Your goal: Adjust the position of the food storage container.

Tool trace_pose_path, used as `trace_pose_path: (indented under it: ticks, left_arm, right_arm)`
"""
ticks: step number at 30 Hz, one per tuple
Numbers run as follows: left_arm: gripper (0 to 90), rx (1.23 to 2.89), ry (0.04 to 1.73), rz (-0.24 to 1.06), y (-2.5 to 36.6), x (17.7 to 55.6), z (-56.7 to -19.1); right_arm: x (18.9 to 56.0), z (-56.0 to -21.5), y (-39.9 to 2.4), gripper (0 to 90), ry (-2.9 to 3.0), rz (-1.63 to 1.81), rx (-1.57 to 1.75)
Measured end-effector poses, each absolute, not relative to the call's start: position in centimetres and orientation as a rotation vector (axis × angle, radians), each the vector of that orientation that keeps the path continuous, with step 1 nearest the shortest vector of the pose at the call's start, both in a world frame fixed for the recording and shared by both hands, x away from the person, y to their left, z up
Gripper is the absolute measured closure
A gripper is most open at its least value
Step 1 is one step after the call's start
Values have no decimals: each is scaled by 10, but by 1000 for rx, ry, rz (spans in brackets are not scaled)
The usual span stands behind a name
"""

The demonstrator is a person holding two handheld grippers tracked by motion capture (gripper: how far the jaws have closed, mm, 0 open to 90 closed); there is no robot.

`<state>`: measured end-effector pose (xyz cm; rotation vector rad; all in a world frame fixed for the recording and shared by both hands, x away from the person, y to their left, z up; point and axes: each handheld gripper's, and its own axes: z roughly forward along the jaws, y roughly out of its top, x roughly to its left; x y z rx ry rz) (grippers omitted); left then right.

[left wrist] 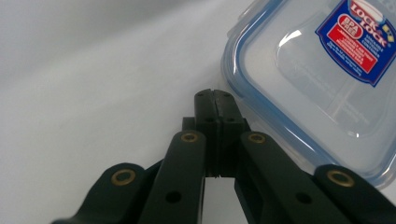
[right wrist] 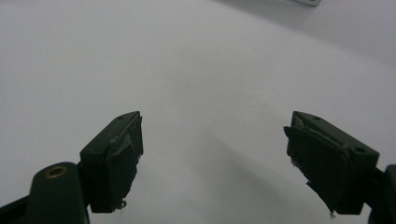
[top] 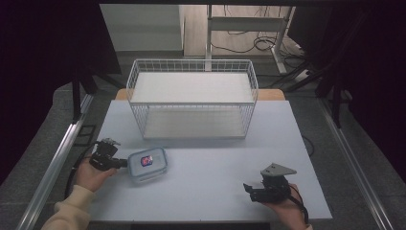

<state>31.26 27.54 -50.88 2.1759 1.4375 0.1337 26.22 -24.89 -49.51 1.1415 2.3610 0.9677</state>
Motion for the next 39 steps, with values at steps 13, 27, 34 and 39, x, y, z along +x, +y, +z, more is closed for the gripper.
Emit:
trace_pose_path:
  ticks: [13, 27, 34, 39]
  left_arm:
    - [900, 2199, 1367, 95, 242, 329, -506]
    - [900, 2214, 1263, 13, 198, 329, -510]
    - [900, 2213, 1221, -16, 173, 335, -510]
    - [900, 2208, 1199, -36, 158, 339, -511]
  right_arm:
    - [262, -494, -249, 188, 2361, 968, 1140]
    - [261, -495, -247, 188, 2370, 966, 1133]
    - [262, -496, -248, 188, 2372, 964, 1137]
    - [261, -495, -248, 188, 2370, 963, 1132]
